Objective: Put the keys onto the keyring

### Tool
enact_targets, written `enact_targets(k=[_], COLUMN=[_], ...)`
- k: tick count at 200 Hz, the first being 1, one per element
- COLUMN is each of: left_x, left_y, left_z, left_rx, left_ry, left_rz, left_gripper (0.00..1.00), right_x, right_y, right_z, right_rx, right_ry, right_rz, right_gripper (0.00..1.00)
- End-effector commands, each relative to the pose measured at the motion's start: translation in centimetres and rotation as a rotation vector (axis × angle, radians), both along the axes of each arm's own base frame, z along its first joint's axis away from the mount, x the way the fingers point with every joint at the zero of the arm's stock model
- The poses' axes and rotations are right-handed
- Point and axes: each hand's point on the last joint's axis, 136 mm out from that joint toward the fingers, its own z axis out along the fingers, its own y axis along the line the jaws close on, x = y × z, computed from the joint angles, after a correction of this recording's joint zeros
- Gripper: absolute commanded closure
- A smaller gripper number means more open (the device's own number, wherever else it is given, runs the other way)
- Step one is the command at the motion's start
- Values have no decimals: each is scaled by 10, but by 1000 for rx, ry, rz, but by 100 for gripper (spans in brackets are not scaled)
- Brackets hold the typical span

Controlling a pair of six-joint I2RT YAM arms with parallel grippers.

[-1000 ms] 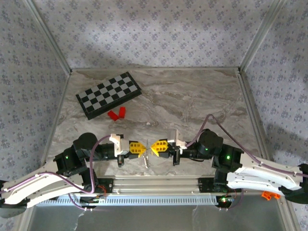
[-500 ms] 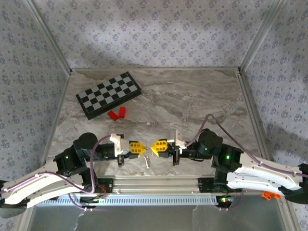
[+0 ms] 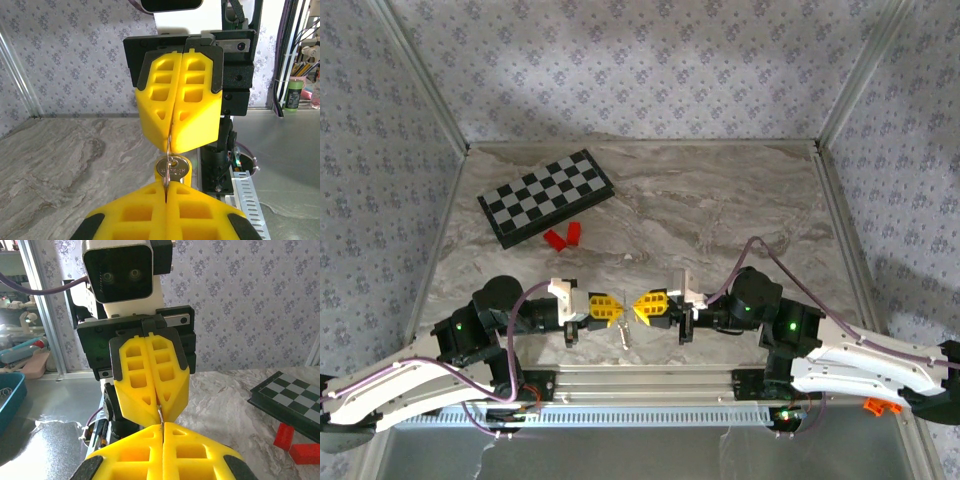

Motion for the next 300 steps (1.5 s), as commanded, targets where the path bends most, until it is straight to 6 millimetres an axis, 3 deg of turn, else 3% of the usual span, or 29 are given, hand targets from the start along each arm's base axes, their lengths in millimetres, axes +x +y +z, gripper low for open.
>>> enact_targets(k=[1,144,193,300], left_x=[-3,-4,-4,-4], left_y=[2,2,3,3], left_z=[21,20,20,20], left_rx=[-57,-58,-58,-59], left_ry=[-40,-38,-37,-39], left_rz=[-9,-12,-14,-14], left_gripper=[100,100,100,100], right_x=[-2,0,0,3], right_y=[0,3,-5,-3], right_z=[8,2,9,-2], right_rx=[24,13,53,23], right_ry=[10,24,11,22], right_rz=[15,27,8,-3], right_gripper=[100,100,100,100])
